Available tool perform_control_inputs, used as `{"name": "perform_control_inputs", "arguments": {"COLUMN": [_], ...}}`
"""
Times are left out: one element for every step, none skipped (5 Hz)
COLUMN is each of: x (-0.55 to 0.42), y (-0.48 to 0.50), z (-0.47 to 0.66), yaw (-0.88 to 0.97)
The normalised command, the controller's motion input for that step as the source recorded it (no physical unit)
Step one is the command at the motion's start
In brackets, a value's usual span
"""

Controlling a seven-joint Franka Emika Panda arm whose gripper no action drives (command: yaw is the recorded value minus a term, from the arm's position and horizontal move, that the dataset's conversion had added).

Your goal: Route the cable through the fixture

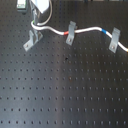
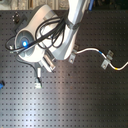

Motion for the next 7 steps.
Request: {"name": "perform_control_inputs", "arguments": {"x": [0.020, 0.191, 0.077, -0.072, -0.071, -0.294, -0.208], "y": [-0.022, -0.217, -0.143, -0.091, 0.057, 0.421, 0.382], "z": [0.00, 0.11, 0.28, 0.21, 0.12, 0.09, 0.00], "yaw": [0.00, 0.17, 0.18, 0.14, 0.00, 0.17, 0.22]}}
